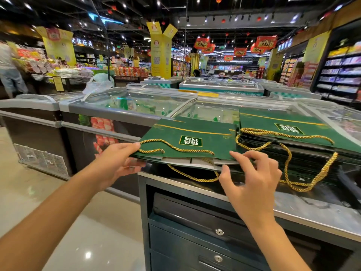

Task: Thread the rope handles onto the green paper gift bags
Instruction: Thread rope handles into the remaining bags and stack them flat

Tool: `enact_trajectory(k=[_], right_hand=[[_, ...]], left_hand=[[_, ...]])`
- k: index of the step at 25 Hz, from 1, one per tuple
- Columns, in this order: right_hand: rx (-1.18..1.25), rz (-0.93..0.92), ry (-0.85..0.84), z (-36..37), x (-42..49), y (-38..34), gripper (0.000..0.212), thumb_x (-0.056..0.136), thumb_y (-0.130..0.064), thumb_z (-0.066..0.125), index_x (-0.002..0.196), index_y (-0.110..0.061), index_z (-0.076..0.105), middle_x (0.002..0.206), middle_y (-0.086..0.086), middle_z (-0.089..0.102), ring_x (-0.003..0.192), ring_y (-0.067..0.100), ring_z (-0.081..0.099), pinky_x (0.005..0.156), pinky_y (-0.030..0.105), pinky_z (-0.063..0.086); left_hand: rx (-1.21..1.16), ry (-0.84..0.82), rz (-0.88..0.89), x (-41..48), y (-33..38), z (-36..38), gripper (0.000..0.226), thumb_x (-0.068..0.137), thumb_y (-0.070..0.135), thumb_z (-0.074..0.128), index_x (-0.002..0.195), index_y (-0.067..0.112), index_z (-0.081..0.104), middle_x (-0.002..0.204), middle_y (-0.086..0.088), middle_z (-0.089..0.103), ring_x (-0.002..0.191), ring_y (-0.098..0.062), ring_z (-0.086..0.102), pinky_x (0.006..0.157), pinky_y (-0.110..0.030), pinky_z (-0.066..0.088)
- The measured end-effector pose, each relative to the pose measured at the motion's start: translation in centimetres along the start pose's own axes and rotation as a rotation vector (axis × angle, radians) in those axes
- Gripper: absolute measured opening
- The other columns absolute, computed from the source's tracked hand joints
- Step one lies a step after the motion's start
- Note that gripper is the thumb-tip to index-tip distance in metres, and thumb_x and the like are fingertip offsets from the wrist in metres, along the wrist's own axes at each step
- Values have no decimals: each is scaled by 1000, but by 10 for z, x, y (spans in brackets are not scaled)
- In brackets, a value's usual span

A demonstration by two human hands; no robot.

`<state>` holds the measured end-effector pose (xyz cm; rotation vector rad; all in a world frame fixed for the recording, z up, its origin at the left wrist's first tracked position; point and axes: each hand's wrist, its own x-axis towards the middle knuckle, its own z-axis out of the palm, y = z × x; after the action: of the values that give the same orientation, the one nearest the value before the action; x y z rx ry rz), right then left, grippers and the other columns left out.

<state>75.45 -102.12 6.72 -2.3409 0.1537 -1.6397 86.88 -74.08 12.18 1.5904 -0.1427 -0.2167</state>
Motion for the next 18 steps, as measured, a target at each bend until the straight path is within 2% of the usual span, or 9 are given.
enact_trajectory(k=[3,6,8,10,12,14,16,18], right_hand=[[-165,-135,-2,-1,16,-20,44,83,-55,64,110,-21,75,118,7,61,114,31,48,91,44,30],[-257,-192,-81,-4,34,-37,50,81,-65,63,102,-21,77,115,6,62,110,31,51,91,46,33],[-249,-264,-277,-1,42,-49,65,81,-73,55,114,-21,74,114,3,64,106,28,57,89,44,41],[-230,-308,-552,5,46,-63,80,80,-78,53,138,-24,58,129,2,61,117,27,58,93,43,48],[-224,-305,-730,15,47,-75,84,86,-71,56,154,-27,34,142,0,54,126,27,54,95,41,48],[-223,-337,-703,22,47,-82,75,96,-54,54,158,-28,20,140,0,55,121,28,57,90,40,47],[-226,-367,-647,26,48,-84,67,102,-38,49,159,-30,15,133,0,60,114,29,60,82,39,44],[-219,-376,-602,28,49,-85,60,106,-29,45,159,-32,19,125,-1,65,107,29,63,74,38,38]], left_hand=[[-232,31,30,-7,-4,0,27,106,21,49,114,3,66,92,-13,75,72,-16,70,62,-25,61],[-317,43,42,-11,-5,-2,27,106,18,48,116,0,65,89,-14,73,71,-16,67,60,-22,60],[-319,38,58,-13,-5,-1,27,105,17,49,118,0,64,96,-17,73,74,-18,69,61,-23,60],[-326,37,74,-18,-2,2,26,104,17,50,117,0,64,100,-19,72,75,-19,70,62,-24,61],[-339,30,104,-23,0,5,25,104,18,51,115,0,65,99,-20,73,75,-20,71,63,-26,61],[-358,33,152,-28,0,8,25,104,19,52,114,1,65,97,-18,74,75,-20,71,64,-27,61],[-397,46,206,-32,2,10,28,103,25,52,114,3,65,98,-20,73,75,-21,71,66,-28,62],[-445,28,243,-36,4,11,39,100,40,50,115,7,65,96,-18,73,76,-22,72,68,-30,62]])
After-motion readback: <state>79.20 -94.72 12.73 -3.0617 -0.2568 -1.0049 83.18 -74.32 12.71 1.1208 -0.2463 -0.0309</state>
